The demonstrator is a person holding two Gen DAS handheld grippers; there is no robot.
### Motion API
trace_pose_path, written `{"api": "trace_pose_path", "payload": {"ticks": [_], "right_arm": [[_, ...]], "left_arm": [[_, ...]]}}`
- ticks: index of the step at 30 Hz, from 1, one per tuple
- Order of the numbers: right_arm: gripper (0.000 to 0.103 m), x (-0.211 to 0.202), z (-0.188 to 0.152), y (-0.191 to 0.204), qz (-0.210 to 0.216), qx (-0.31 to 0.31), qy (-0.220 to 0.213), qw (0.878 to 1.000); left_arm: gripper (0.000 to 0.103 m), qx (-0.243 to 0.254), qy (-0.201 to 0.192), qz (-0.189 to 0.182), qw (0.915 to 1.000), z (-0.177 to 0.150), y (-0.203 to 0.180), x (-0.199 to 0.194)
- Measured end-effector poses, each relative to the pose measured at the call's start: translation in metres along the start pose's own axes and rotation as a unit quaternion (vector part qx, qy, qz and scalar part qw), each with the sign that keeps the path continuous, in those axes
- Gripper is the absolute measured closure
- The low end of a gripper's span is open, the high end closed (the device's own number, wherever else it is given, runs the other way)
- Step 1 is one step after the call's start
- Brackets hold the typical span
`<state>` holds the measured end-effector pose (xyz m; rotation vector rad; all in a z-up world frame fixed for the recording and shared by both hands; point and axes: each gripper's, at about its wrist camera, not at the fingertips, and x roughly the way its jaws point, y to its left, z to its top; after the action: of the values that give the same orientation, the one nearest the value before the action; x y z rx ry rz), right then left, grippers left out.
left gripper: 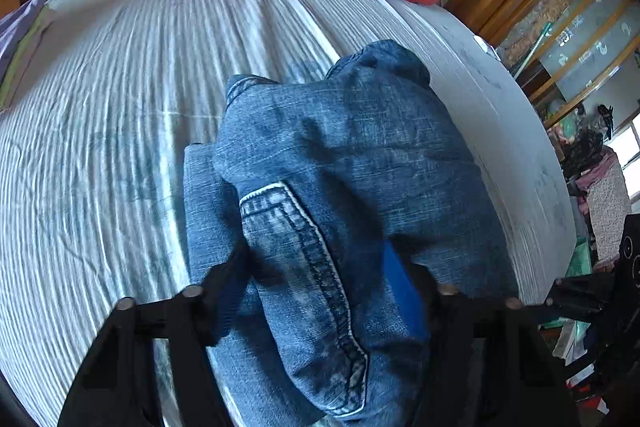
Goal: Fold clothes
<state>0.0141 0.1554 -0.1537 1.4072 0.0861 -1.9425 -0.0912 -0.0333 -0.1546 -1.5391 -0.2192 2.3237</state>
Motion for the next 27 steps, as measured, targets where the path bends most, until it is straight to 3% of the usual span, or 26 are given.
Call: {"api": "trace_pose_path", "payload": {"ticks": [1, 2, 3, 4, 6, 8, 11, 13, 15, 19, 21, 23, 24, 27], "right_arm": [[0.070, 0.006, 0.000, 0.001, -0.005, 0.000, 0.004, 1.000], [0.082, 0.008, 0.001, 0.002, -0.008, 0.004, 0.003, 1.000], [0.087, 0.005, 0.001, 0.004, -0.003, 0.005, -0.005, 1.000], [0.100, -0.004, 0.002, 0.008, 0.011, 0.005, -0.021, 1.000], [0.101, -0.021, 0.001, 0.020, 0.044, -0.015, -0.039, 0.998], [0.101, -0.017, 0.001, 0.031, 0.061, -0.026, -0.035, 0.997], [0.101, 0.020, 0.006, 0.032, 0.050, -0.019, -0.016, 0.998], [0.101, 0.048, 0.010, 0.025, 0.054, 0.007, 0.007, 0.998], [0.101, 0.043, 0.008, 0.025, 0.060, 0.012, 0.016, 0.998], [0.099, -0.013, 0.008, 0.016, 0.059, 0.015, -0.020, 0.998], [0.089, -0.041, 0.019, -0.001, 0.037, 0.028, -0.053, 0.998], [0.061, -0.054, 0.040, -0.024, 0.012, 0.044, -0.080, 0.996], [0.055, -0.052, 0.054, -0.036, 0.002, 0.050, -0.087, 0.995], [0.053, -0.035, 0.109, -0.067, -0.007, 0.066, -0.094, 0.993]], "left_arm": [[0.066, 0.006, 0.000, 0.002, 1.0000, 0.003, -0.003, -0.001], [0.074, 0.016, -0.017, 0.005, 0.9997, 0.008, -0.006, -0.013], [0.075, 0.025, -0.034, 0.009, 0.9991, 0.012, -0.009, -0.026], [0.075, 0.038, -0.049, 0.011, 0.9980, 0.017, -0.013, -0.041], [0.075, 0.059, -0.062, 0.030, 0.9959, 0.026, -0.014, -0.057], [0.074, 0.073, -0.057, 0.065, 0.9936, 0.033, -0.012, -0.057], [0.065, 0.071, -0.005, 0.132, 0.9887, 0.026, 0.019, -0.004], [0.060, 0.059, -0.010, 0.123, 0.9906, 0.019, 0.031, 0.007], [0.059, 0.043, -0.025, 0.093, 0.9945, 0.015, 0.034, -0.015], [0.033, 0.026, -0.065, 0.067, 0.9953, 0.004, 0.031, -0.067], [0.031, 0.021, -0.067, 0.060, 0.9957, -0.007, 0.026, -0.078], [0.031, 0.018, -0.063, 0.055, 0.9963, -0.018, 0.019, -0.082], [0.031, 0.018, -0.057, 0.056, 0.9966, -0.023, 0.018, -0.078], [0.031, 0.017, -0.033, 0.060, 0.9975, -0.038, 0.016, -0.064]]}}
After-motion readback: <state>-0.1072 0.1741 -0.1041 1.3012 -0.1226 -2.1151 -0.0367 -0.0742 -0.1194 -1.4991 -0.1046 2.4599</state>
